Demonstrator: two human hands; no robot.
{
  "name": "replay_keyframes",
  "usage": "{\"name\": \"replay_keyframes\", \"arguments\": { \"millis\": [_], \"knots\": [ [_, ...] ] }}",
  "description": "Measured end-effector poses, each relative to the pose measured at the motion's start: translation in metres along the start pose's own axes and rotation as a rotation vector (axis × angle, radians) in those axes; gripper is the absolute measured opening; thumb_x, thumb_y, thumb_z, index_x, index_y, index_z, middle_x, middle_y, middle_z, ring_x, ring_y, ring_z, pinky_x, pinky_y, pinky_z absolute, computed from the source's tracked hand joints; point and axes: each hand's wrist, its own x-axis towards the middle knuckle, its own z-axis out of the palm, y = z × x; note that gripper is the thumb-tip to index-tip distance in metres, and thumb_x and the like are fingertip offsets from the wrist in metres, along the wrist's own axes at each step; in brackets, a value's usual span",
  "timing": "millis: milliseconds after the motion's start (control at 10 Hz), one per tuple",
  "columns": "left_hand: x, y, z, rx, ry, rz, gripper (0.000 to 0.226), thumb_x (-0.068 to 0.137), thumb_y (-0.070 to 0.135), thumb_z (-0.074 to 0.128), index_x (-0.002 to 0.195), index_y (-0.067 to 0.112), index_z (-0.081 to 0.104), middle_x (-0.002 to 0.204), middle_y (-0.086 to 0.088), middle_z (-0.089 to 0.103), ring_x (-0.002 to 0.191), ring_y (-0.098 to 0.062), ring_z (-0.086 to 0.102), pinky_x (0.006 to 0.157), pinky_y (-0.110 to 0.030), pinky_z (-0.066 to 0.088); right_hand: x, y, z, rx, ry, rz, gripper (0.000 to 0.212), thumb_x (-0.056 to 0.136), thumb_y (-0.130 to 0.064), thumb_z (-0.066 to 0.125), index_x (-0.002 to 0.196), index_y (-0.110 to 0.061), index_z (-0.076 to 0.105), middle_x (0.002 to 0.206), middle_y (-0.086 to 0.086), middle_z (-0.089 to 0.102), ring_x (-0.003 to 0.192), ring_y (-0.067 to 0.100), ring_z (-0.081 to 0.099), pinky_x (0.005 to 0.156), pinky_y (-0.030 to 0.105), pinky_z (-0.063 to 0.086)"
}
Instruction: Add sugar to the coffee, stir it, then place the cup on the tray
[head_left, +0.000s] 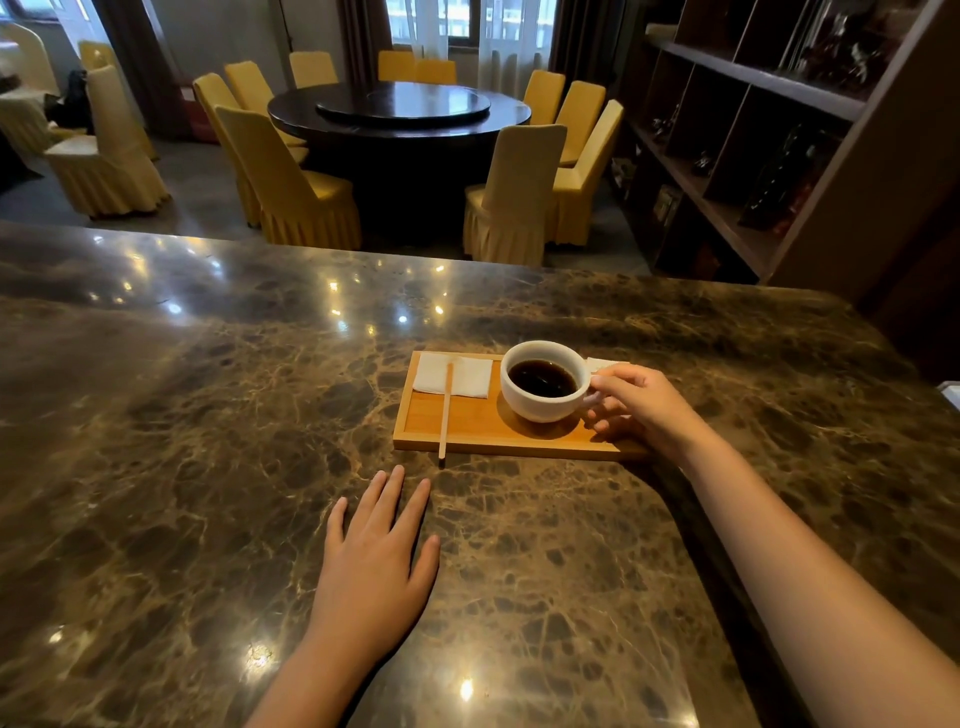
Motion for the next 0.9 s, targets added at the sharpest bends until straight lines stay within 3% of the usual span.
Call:
{"name": "replay_keyframes", "arguments": {
  "millis": [300, 500, 700, 900],
  "knots": [
    [0.001, -0.001, 0.000, -0.017, -0.012, -0.005, 0.060, 0.083, 0.050, 0.018, 0.137, 0.027, 0.029, 0.148, -0.004, 0.024, 0.133, -0.012, 0.006, 0.108, -0.047, 0.005, -0.001, 0.001, 0.006, -0.032, 0.150, -0.030, 0.015, 0.090, -0.017, 0.058, 0.101, -0.009, 0.065, 0.089, 0.014, 0.070, 0.072, 0.021, 0.070, 0.068, 0.034, 0.061],
    [0.001, 0.000, -0.002, -0.010, -0.015, -0.001, 0.059, 0.084, 0.049, 0.020, 0.136, 0.025, 0.032, 0.147, -0.006, 0.027, 0.134, -0.015, 0.011, 0.107, -0.049, 0.009, 0.000, 0.000, 0.012, 0.013, 0.184, -0.019, 0.016, 0.091, -0.017, 0.058, 0.104, -0.011, 0.064, 0.090, 0.013, 0.070, 0.073, 0.021, 0.070, 0.063, 0.028, 0.060],
    [0.002, 0.002, -0.002, -0.007, -0.018, 0.003, 0.060, 0.083, 0.050, 0.018, 0.137, 0.025, 0.032, 0.147, -0.006, 0.027, 0.135, -0.017, 0.013, 0.107, -0.049, 0.009, -0.005, -0.001, 0.008, 0.029, 0.185, -0.024, 0.029, 0.089, -0.017, 0.060, 0.118, -0.014, 0.056, 0.102, 0.007, 0.066, 0.081, 0.022, 0.072, 0.068, 0.032, 0.061],
    [0.001, 0.002, -0.004, -0.008, -0.067, -0.020, 0.065, 0.081, 0.053, 0.013, 0.137, 0.026, 0.030, 0.148, -0.005, 0.024, 0.136, -0.018, 0.013, 0.108, -0.049, 0.008, -0.035, -0.001, 0.008, -0.152, 0.288, -0.029, 0.026, 0.090, -0.013, 0.057, 0.116, -0.014, 0.055, 0.108, 0.007, 0.060, 0.083, 0.021, 0.067, 0.069, 0.031, 0.058]
  ]
}}
